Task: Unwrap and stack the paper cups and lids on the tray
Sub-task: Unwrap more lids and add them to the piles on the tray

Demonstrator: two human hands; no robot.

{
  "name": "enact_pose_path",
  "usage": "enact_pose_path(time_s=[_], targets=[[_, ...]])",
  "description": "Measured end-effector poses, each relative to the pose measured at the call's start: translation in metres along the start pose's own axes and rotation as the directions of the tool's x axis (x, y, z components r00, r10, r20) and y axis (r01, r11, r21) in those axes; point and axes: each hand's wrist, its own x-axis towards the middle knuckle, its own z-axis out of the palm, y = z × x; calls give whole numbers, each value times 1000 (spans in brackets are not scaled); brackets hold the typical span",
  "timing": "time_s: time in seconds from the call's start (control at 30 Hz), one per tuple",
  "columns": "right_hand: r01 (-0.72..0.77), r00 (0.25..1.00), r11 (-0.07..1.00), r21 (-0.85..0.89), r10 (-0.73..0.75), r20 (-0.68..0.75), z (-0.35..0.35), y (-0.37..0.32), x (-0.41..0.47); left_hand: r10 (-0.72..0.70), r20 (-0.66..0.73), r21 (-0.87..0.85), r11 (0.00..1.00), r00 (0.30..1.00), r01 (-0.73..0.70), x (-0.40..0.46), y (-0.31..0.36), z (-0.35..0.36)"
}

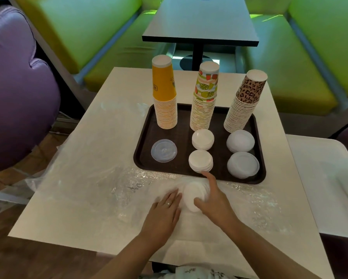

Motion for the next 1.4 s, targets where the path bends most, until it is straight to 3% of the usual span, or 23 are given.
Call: enact_pose_path(time_s=[0.1,0.27,0.37,0.47,0.53,0.6,0.67,0.77,0.9,1.17,1.4], targets=[[-103,993,973,209,88,79,-18,5,-1,28,-60,32,999,998,-26,2,-3,3],[-249,967,800,547,239,91,-51,16,0,108,-163,74,993,981,-97,5,-4,2],[-245,965,746,619,251,80,-66,14,0,125,-256,19,992,959,-124,4,2,-8],[-219,973,725,653,217,85,-75,6,1,127,-497,-150,962,858,-229,4,20,-33],[-194,978,727,659,195,73,-76,-2,1,104,-566,-248,925,818,-289,8,38,-55],[-167,984,754,636,172,54,-74,-11,2,104,-491,-362,879,865,-311,17,57,-76],[-135,989,784,606,139,40,-72,-18,3,149,-329,-419,862,933,-285,30,72,-91],[-102,995,797,595,94,43,-69,-27,5,220,-139,-352,900,965,-256,51,84,-104],[-107,994,776,622,63,92,-72,-33,8,233,-174,-283,919,957,-275,68,87,-108],[-217,970,492,843,9,245,-74,-24,14,118,-172,-479,858,978,-188,77,82,-116],[-321,936,237,917,-66,344,-64,-26,19,95,-127,-519,842,987,-148,82,81,-112]])
